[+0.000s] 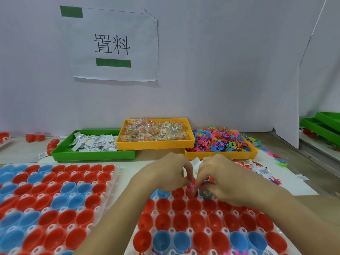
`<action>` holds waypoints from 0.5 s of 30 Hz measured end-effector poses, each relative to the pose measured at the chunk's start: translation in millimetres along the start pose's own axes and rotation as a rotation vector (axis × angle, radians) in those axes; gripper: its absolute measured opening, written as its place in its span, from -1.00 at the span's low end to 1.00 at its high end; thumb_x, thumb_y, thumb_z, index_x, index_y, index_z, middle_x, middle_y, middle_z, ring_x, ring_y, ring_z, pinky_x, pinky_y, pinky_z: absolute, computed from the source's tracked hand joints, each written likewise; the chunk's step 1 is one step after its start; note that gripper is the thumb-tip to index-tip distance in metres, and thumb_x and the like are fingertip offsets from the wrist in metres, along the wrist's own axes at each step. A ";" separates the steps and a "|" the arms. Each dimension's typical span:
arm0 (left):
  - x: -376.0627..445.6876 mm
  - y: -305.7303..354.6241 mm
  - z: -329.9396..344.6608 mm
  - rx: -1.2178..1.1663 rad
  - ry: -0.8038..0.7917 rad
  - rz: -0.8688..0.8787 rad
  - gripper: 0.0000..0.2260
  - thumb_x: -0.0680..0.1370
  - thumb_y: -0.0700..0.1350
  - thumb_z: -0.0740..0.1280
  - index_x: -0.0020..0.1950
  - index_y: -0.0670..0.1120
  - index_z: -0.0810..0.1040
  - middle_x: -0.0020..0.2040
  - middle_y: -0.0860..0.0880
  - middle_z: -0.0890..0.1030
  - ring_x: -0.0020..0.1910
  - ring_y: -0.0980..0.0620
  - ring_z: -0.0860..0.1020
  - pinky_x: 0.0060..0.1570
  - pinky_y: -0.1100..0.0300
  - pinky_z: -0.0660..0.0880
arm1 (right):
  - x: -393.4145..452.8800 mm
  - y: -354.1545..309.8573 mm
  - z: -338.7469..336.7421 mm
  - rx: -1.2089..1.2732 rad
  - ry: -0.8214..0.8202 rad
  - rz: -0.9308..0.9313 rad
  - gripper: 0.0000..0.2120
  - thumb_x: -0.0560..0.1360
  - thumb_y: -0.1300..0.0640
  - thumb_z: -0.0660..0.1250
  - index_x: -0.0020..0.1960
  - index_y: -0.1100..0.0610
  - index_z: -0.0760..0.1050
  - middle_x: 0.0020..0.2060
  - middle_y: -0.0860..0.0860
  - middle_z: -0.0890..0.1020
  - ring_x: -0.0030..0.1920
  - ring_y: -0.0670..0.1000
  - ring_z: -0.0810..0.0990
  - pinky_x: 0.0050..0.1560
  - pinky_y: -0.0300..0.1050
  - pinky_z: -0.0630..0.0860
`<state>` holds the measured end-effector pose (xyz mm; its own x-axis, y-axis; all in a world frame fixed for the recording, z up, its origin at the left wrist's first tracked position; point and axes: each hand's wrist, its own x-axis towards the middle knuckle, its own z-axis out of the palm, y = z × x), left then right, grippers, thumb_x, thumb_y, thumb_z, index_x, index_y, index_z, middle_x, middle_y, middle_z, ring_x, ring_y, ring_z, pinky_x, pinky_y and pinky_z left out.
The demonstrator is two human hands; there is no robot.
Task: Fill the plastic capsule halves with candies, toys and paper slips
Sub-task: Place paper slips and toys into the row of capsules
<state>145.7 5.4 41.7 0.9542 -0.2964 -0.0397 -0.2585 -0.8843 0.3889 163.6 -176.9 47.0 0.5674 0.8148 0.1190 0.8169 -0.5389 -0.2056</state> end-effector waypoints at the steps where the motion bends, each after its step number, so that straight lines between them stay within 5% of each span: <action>1: -0.2 0.1 -0.2 0.000 0.000 0.002 -0.90 0.54 -0.08 0.42 0.04 0.01 0.67 -0.09 0.02 0.58 -0.25 0.14 0.46 -0.33 0.35 0.31 | -0.3 -0.3 0.1 -0.010 -0.003 -0.003 -0.83 0.56 0.15 0.39 0.02 -0.05 0.73 -0.09 -0.15 0.69 -0.09 -0.20 0.42 -0.03 -0.36 0.40; 10: -2.0 -0.4 -3.5 -0.001 -0.002 -0.025 -0.89 0.56 -0.07 0.40 0.06 0.01 0.66 -0.09 0.06 0.57 -0.22 0.15 0.48 -0.21 0.26 0.37 | -8.4 -0.4 -6.9 -0.049 0.052 0.021 -0.80 0.57 0.09 0.35 0.11 -0.12 0.68 -0.06 -0.28 0.61 -0.06 -0.28 0.41 -0.05 -0.45 0.32; 15: -3.6 -5.0 -6.2 0.045 0.019 -0.094 -0.84 0.61 -0.06 0.32 0.18 0.01 0.58 0.08 0.03 0.51 0.00 0.06 0.48 -0.04 0.21 0.40 | -22.7 31.4 -23.5 0.120 0.365 0.143 -0.84 0.52 0.19 0.45 -0.02 -0.04 0.73 -0.25 -0.34 0.62 -0.14 -0.30 0.58 -0.20 -0.51 0.38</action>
<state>144.5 13.1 45.7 0.9771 -0.2051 -0.0559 -0.1742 -0.9232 0.3426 178.8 -217.4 60.6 0.6915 0.5921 0.4137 0.7214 -0.5948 -0.3546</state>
